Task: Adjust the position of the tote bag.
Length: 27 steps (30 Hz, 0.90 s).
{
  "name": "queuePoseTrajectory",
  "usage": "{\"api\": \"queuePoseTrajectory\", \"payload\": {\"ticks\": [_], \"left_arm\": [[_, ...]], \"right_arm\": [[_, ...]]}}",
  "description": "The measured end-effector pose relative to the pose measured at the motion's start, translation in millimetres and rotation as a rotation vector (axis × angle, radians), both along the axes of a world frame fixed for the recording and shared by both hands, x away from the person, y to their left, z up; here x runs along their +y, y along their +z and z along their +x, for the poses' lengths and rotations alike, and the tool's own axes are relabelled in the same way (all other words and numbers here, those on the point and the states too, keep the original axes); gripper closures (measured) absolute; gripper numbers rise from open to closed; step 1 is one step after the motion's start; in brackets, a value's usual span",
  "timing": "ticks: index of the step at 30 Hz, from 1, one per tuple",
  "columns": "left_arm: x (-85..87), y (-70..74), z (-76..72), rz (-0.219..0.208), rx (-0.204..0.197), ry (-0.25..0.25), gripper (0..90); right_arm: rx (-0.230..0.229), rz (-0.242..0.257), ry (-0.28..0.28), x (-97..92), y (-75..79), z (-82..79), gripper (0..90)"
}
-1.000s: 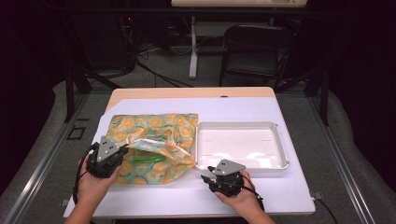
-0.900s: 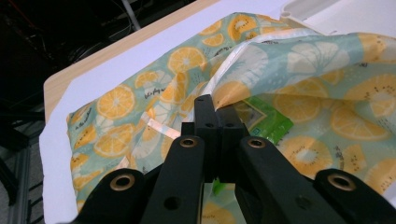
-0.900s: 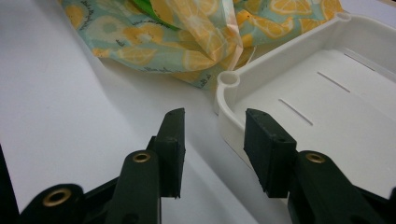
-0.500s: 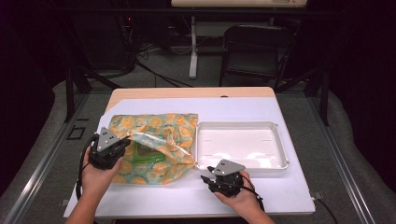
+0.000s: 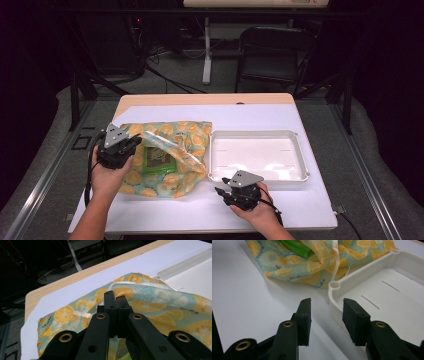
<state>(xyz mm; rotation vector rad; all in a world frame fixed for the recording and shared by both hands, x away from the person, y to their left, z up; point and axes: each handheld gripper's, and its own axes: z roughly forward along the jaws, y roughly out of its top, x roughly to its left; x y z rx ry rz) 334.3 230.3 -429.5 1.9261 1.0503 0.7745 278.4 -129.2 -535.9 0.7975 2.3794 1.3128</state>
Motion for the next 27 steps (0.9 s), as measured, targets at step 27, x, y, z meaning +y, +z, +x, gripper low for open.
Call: {"api": "queuePoseTrajectory", "payload": {"ticks": [27], "left_arm": [[8.6, 5.8, 34.5, -0.081, 0.004, 0.003, 90.0]], "right_arm": [[-0.05, -0.055, 0.018, 30.4, 45.8, 10.3, 65.5]]}}
